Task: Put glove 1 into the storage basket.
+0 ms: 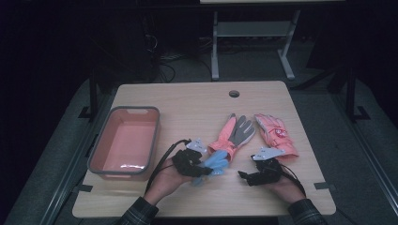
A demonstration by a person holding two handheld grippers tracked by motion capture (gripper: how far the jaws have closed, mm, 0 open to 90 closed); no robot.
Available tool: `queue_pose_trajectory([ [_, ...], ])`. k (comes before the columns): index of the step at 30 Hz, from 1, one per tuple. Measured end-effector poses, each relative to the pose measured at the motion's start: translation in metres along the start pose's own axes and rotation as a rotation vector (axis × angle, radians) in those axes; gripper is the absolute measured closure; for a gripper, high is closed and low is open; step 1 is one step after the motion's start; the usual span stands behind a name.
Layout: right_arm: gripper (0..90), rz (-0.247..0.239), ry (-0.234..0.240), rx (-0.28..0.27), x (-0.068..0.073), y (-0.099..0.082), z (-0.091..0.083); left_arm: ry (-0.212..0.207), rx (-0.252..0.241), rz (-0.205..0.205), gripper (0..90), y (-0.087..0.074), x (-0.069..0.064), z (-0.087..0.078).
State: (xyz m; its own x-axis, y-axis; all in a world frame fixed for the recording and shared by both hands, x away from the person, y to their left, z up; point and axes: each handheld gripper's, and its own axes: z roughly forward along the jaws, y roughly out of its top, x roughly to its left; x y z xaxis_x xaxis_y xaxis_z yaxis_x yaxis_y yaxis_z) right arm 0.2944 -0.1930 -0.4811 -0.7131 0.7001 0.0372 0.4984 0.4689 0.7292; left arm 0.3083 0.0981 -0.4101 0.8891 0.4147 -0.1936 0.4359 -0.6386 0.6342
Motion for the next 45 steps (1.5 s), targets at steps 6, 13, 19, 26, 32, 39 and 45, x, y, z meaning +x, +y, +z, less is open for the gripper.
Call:
queue_pose_trajectory([
  [6,16.6,0.000,0.000,0.000,0.000,0.000,0.000,0.029,-0.016,-0.032,75.9,0.000,0.012,-0.018],
  [13,16.6,0.001,0.001,0.000,0.000,0.000,0.000,0.085,-0.050,-0.086,75.9,0.001,0.027,-0.044],
  [19,16.4,-0.001,0.001,0.000,0.000,0.000,0.000,0.123,-0.068,-0.116,76.0,0.000,0.040,-0.063],
  [26,16.2,-0.002,0.001,0.000,0.000,0.000,0.000,0.156,-0.090,-0.145,76.0,0.000,0.053,-0.083],
  [32,16.1,-0.003,0.002,0.001,0.000,0.000,0.000,0.209,-0.099,-0.162,76.0,-0.003,0.067,-0.102],
  [39,16.1,-0.003,0.001,0.002,0.000,0.000,0.000,0.294,-0.126,-0.220,76.0,-0.015,0.091,-0.125],
  [45,16.1,-0.003,0.001,0.002,0.000,0.000,0.000,0.357,-0.142,-0.257,76.0,-0.027,0.107,-0.139],
])
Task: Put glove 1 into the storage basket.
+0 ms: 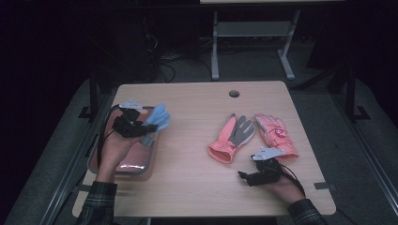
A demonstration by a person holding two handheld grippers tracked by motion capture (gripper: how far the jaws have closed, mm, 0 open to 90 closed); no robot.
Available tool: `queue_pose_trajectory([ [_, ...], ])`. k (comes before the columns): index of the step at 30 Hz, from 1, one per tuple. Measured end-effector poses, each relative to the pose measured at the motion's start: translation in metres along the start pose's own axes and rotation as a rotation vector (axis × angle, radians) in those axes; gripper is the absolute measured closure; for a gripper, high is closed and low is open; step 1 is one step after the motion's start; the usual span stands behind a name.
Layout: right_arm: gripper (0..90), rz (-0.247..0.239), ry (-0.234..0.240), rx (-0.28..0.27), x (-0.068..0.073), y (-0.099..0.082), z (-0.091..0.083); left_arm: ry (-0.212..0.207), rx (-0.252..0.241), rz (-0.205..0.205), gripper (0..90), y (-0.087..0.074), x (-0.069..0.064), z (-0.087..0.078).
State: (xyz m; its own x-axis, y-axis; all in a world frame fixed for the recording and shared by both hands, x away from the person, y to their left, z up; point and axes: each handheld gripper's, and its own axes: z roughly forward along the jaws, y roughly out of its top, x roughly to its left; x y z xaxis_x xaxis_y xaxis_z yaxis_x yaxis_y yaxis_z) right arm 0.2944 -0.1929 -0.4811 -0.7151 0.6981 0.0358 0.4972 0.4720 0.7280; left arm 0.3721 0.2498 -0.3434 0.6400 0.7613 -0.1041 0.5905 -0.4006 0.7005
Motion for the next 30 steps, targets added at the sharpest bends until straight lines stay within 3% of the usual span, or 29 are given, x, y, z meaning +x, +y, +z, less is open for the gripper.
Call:
queue_pose_trajectory([
  [5,16.1,0.000,0.000,0.000,0.000,0.000,0.000,0.067,0.003,-0.048,76.0,-0.011,0.023,-0.002],
  [12,16.0,0.000,0.001,0.000,0.000,0.000,0.000,0.116,0.014,-0.105,75.9,-0.024,0.043,0.004],
  [18,16.0,0.001,0.000,0.000,0.000,0.000,0.000,0.129,0.044,-0.128,75.5,-0.033,0.054,0.015],
  [30,16.0,0.000,0.001,0.000,0.000,0.000,0.000,0.108,0.168,-0.173,72.8,-0.048,0.073,0.052],
])
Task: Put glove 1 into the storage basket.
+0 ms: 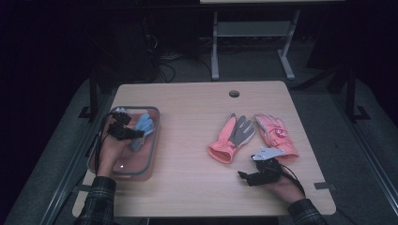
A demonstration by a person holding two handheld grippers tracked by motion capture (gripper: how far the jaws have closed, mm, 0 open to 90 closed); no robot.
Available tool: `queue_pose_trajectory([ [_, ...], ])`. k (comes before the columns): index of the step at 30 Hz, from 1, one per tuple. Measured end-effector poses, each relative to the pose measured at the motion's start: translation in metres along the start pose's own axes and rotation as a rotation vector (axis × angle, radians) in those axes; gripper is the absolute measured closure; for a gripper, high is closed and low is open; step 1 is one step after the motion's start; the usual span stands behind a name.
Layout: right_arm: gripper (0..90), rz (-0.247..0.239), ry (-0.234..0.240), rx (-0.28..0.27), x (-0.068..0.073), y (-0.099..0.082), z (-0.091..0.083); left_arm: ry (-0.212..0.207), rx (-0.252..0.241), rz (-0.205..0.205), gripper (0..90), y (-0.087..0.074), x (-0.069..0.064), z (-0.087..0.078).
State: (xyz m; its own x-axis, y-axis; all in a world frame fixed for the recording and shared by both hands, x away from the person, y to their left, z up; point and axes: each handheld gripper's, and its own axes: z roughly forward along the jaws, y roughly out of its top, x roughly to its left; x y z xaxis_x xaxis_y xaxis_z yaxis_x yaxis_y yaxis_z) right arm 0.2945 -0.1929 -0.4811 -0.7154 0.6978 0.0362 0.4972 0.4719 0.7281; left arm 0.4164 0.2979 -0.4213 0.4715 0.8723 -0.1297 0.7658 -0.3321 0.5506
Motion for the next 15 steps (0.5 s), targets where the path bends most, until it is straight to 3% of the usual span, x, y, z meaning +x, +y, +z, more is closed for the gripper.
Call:
queue_pose_trajectory([
  [5,16.0,0.000,0.000,0.000,0.000,0.000,0.000,-0.003,0.046,0.006,67.9,-0.001,0.001,0.008],
  [9,16.0,0.001,0.000,0.000,0.000,0.000,0.000,-0.003,0.064,-0.004,48.4,-0.001,0.001,0.013],
  [10,16.0,0.001,0.000,0.000,0.000,0.000,0.000,0.001,0.065,-0.004,48.4,-0.001,0.001,0.013],
  [11,16.0,0.000,0.000,0.000,0.000,0.000,0.000,0.000,0.059,-0.011,40.3,-0.001,0.002,0.012],
  [15,15.9,0.002,0.000,0.000,0.000,0.000,0.000,0.009,0.017,-0.012,25.3,-0.001,0.001,0.003],
])
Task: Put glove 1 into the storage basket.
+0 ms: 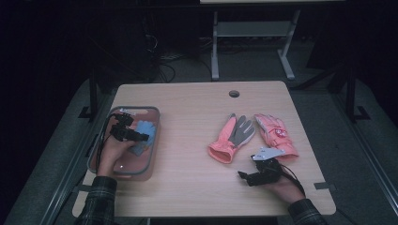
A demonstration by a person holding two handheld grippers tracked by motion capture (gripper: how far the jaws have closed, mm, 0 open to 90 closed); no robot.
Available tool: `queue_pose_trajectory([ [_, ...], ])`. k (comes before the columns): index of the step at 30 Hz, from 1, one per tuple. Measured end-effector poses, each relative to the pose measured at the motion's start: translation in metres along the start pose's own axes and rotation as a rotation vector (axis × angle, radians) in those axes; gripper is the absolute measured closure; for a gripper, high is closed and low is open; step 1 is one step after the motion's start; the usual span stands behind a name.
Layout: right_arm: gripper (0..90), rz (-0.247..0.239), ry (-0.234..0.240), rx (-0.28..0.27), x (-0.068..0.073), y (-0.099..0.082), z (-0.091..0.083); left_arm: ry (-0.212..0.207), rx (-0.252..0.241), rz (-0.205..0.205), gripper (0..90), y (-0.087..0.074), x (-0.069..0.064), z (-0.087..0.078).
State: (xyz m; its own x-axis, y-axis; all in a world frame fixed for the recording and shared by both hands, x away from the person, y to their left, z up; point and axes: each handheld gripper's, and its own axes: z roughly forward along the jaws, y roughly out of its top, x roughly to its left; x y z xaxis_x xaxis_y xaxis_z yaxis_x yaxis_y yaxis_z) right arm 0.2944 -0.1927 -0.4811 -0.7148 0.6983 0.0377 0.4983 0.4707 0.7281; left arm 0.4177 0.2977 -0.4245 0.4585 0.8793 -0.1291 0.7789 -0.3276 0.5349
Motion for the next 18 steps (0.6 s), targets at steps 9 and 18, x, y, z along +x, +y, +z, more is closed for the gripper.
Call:
queue_pose_trajectory([
  [9,15.9,0.000,0.000,0.000,0.000,0.000,0.000,-0.032,-0.065,0.045,14.4,0.008,-0.018,-0.029],
  [18,15.6,-0.002,0.000,0.001,0.000,0.000,0.000,-0.124,-0.153,0.113,14.4,0.019,-0.057,-0.049],
])
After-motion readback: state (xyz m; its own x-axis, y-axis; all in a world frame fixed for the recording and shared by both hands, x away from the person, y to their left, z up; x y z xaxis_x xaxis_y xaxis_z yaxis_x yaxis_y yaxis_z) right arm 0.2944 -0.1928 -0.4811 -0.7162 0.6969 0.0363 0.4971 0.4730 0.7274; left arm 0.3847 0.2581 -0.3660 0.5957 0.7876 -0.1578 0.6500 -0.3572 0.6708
